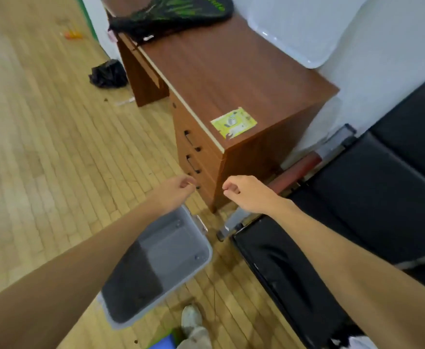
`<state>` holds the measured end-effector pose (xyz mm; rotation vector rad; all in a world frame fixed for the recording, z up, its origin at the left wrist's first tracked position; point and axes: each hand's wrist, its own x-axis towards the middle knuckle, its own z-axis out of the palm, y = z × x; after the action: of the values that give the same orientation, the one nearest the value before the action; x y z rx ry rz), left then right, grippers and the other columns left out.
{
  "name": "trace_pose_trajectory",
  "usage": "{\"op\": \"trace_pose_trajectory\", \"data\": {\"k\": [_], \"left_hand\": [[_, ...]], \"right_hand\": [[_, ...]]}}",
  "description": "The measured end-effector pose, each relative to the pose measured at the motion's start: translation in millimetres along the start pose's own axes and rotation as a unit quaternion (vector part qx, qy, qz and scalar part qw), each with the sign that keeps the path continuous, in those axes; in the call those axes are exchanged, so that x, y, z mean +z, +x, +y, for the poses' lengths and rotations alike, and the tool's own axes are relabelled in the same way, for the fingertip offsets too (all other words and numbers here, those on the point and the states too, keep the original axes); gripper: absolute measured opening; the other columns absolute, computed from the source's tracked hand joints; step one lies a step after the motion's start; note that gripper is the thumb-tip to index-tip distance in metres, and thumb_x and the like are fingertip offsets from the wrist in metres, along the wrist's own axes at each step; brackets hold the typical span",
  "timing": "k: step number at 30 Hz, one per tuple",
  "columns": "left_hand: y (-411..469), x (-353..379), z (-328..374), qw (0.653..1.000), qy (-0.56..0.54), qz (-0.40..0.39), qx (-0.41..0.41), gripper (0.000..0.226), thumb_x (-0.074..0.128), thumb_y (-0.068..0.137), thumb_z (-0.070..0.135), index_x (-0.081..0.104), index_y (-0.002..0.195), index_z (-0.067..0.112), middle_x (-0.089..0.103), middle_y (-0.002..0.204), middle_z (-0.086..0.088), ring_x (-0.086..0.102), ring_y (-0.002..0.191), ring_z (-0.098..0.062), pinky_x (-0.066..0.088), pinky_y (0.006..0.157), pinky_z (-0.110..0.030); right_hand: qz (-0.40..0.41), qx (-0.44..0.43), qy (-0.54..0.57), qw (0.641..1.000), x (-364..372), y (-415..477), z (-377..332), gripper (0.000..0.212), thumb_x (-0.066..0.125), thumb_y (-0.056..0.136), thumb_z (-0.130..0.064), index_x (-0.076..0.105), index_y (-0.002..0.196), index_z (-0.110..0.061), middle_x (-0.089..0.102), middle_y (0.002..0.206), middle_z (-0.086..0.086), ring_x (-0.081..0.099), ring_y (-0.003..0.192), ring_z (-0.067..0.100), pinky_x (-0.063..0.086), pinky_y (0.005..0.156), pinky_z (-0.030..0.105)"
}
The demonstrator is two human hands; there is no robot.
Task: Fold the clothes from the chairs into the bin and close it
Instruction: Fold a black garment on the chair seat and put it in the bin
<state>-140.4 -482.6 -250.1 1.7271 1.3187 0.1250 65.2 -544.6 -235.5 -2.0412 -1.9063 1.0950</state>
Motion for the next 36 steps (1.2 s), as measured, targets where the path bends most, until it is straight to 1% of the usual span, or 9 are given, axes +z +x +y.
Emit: {"op": "trace_pose_trajectory", "data": {"k": [5, 9, 11, 17, 22, 24, 29, 31, 36], "left_hand": [[-31.1, 35.0, 100.8, 0.992, 0.047, -0.049, 0.104, 0.028, 0.048, 0.100, 0.030, 0.056, 0.126, 0.024, 0.059, 0.118, 0.008, 0.054, 0.110, -0.009, 0.040, 0.088, -0.023], [-74.0, 92.4, 168.2, 0.979, 0.061, -0.105, 0.161, 0.028, 0.050, 0.099, 0.030, 0.058, 0.125, 0.025, 0.061, 0.117, 0.007, 0.057, 0.108, -0.010, 0.045, 0.090, -0.023], [-95.8, 125.4, 199.0, 0.967, 0.099, -0.148, 0.182, 0.027, 0.049, 0.099, 0.032, 0.058, 0.124, 0.025, 0.061, 0.118, 0.005, 0.058, 0.108, -0.012, 0.046, 0.088, -0.024], [-133.3, 218.1, 279.4, 0.924, 0.197, -0.219, 0.244, 0.035, 0.052, 0.097, 0.035, 0.055, 0.131, 0.024, 0.059, 0.123, 0.004, 0.056, 0.113, -0.013, 0.042, 0.098, -0.028], [-131.3, 279.4, 327.2, 0.884, 0.235, -0.272, 0.299, 0.025, 0.054, 0.097, 0.036, 0.062, 0.119, 0.027, 0.064, 0.112, 0.008, 0.059, 0.103, -0.007, 0.044, 0.087, -0.021], [-120.2, 300.4, 334.4, 0.879, 0.225, -0.281, 0.313, 0.020, 0.053, 0.097, 0.036, 0.061, 0.114, 0.030, 0.063, 0.108, 0.010, 0.060, 0.101, -0.006, 0.044, 0.078, -0.018], [-74.1, 359.2, 311.9, 0.832, 0.246, -0.373, 0.328, 0.021, 0.052, 0.097, 0.037, 0.062, 0.115, 0.031, 0.061, 0.109, 0.017, 0.055, 0.105, -0.002, 0.041, 0.090, -0.022], [-58.1, 385.6, 294.3, 0.832, 0.224, -0.394, 0.321, 0.018, 0.053, 0.097, 0.035, 0.063, 0.111, 0.032, 0.063, 0.108, 0.015, 0.058, 0.103, -0.001, 0.044, 0.091, -0.022], [-19.9, 483.9, 216.6, 0.808, 0.235, -0.432, 0.324, 0.017, 0.053, 0.095, 0.039, 0.064, 0.108, 0.035, 0.064, 0.107, 0.013, 0.059, 0.103, -0.002, 0.046, 0.091, -0.024]], "right_hand": [[0.067, 0.061, 0.003, 0.996, -57.2, -100.7, 44.4, 0.031, 0.050, 0.099, -0.031, 0.058, 0.123, -0.013, 0.061, 0.120, 0.003, 0.057, 0.108, 0.018, 0.047, 0.095, 0.033], [0.116, 0.134, 0.014, 0.984, -76.1, -203.4, 99.3, 0.035, 0.043, 0.101, -0.039, 0.059, 0.117, -0.012, 0.060, 0.117, 0.003, 0.056, 0.106, 0.021, 0.046, 0.095, 0.038], [0.150, 0.170, 0.035, 0.973, -75.3, -259.9, 126.9, 0.035, 0.042, 0.101, -0.041, 0.061, 0.112, -0.012, 0.062, 0.111, 0.003, 0.058, 0.101, 0.021, 0.047, 0.093, 0.040], [0.222, 0.264, 0.081, 0.935, -62.7, -399.6, 204.4, 0.029, 0.045, 0.101, -0.036, 0.062, 0.109, -0.014, 0.064, 0.107, 0.003, 0.059, 0.099, 0.020, 0.048, 0.091, 0.038], [0.272, 0.329, 0.128, 0.895, -43.1, -444.8, 236.8, 0.032, 0.044, 0.101, -0.034, 0.063, 0.108, -0.009, 0.065, 0.105, 0.006, 0.059, 0.098, 0.022, 0.048, 0.089, 0.037], [0.293, 0.345, 0.151, 0.879, -32.2, -441.6, 245.5, 0.031, 0.043, 0.101, -0.036, 0.062, 0.105, -0.012, 0.064, 0.103, 0.004, 0.058, 0.098, 0.021, 0.047, 0.086, 0.034], [0.333, 0.407, 0.189, 0.829, 16.3, -426.4, 277.6, 0.030, 0.044, 0.101, -0.028, 0.064, 0.107, -0.006, 0.066, 0.102, 0.010, 0.061, 0.093, 0.024, 0.048, 0.081, 0.033], [0.326, 0.424, 0.182, 0.825, 47.4, -418.2, 291.7, 0.028, 0.042, 0.100, -0.019, 0.064, 0.104, -0.001, 0.066, 0.102, 0.015, 0.060, 0.090, 0.026, 0.047, 0.076, 0.032], [0.340, 0.490, 0.171, 0.785, 151.5, -402.0, 365.7, 0.031, 0.046, 0.099, -0.024, 0.062, 0.115, -0.003, 0.057, 0.116, 0.011, 0.058, 0.103, 0.027, 0.049, 0.089, 0.038]]}}
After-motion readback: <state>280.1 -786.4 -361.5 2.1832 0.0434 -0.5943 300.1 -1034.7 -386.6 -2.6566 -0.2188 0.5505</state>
